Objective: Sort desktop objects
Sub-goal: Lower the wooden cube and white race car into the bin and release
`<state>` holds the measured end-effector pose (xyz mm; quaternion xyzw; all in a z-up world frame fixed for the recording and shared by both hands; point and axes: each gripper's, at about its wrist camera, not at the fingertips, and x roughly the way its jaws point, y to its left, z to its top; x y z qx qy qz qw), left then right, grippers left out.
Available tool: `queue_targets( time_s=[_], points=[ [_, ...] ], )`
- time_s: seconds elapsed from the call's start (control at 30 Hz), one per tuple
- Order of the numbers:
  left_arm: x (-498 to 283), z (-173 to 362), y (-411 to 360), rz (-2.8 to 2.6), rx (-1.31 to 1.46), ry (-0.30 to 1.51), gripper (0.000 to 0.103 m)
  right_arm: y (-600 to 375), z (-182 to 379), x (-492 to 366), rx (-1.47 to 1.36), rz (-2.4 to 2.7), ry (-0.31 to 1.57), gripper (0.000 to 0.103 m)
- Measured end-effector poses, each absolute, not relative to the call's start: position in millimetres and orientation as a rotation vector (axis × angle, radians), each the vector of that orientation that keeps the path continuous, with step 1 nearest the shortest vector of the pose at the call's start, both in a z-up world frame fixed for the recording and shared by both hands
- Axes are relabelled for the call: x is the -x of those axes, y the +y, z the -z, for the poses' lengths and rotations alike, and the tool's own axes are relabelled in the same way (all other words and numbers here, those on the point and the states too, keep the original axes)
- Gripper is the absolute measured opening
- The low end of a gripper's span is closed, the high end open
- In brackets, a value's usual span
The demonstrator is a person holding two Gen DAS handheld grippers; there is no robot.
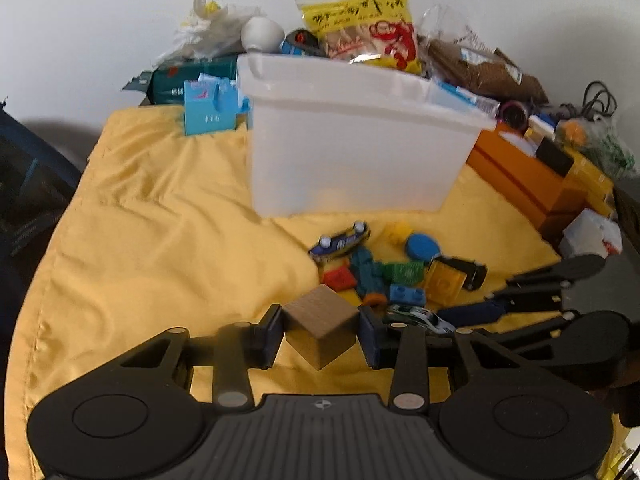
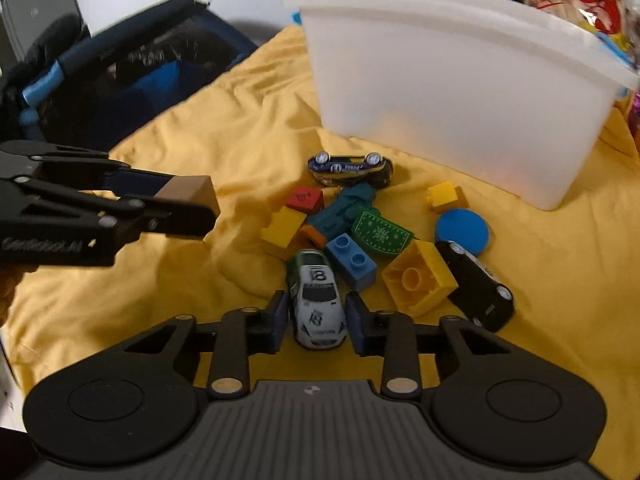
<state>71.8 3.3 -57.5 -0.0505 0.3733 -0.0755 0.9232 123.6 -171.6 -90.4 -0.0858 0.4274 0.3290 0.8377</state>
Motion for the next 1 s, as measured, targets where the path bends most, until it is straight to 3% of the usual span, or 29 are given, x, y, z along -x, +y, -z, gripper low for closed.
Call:
queue_targets(
  time_s=[0.47,1.0],
  points=[
    [-88.5,11.0,0.8,0.15,0.092,0.712,0.043,-241.2,20.2,-132.3,-0.18,-0.562,0.791,0.033],
    [-160.5,-85.6,-3.2,0.168,0.036,0.641,0.043,-253.9,-76.0,-202.2,-0.174,-0.489,0.605,0.033]
  ],
)
